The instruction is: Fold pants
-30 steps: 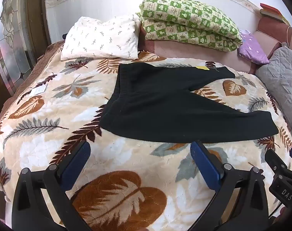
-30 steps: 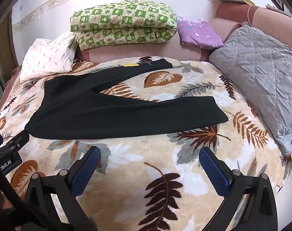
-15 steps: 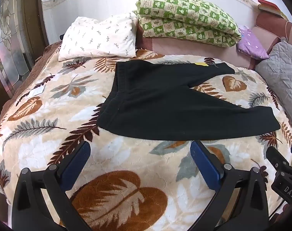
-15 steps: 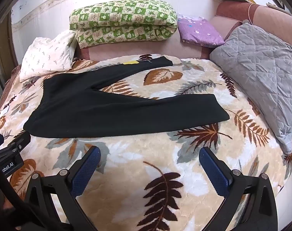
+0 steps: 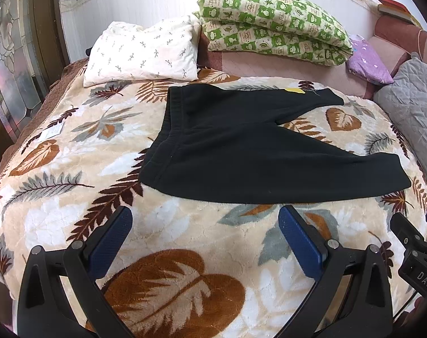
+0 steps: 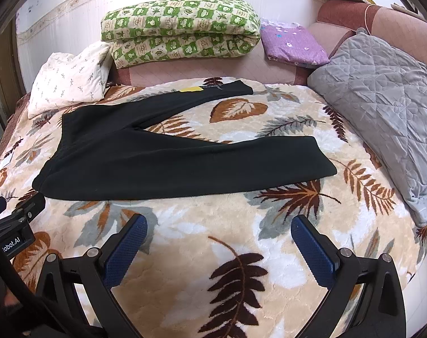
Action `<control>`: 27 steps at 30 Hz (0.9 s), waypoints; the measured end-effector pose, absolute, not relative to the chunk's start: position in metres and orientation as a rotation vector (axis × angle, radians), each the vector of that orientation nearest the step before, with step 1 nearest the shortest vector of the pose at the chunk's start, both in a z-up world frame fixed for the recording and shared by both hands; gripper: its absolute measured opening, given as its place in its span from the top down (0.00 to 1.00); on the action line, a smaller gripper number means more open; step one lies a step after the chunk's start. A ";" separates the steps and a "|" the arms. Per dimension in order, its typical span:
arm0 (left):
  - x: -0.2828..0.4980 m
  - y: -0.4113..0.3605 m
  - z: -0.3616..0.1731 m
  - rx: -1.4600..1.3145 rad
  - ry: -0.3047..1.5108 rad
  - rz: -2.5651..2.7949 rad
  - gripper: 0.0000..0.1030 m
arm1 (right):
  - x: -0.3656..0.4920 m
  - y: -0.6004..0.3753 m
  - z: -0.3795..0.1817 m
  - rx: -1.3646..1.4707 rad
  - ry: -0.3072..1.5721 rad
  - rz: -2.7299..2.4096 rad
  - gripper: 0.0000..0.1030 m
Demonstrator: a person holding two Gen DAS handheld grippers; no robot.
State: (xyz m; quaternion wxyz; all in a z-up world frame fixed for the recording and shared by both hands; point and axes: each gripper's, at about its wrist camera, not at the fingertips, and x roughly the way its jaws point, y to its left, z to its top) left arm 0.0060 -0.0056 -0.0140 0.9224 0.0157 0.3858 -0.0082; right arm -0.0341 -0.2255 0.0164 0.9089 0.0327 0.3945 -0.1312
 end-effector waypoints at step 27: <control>0.006 -0.006 -0.016 0.033 0.795 -0.020 0.00 | -0.032 -0.224 0.013 0.065 0.820 -0.267 0.01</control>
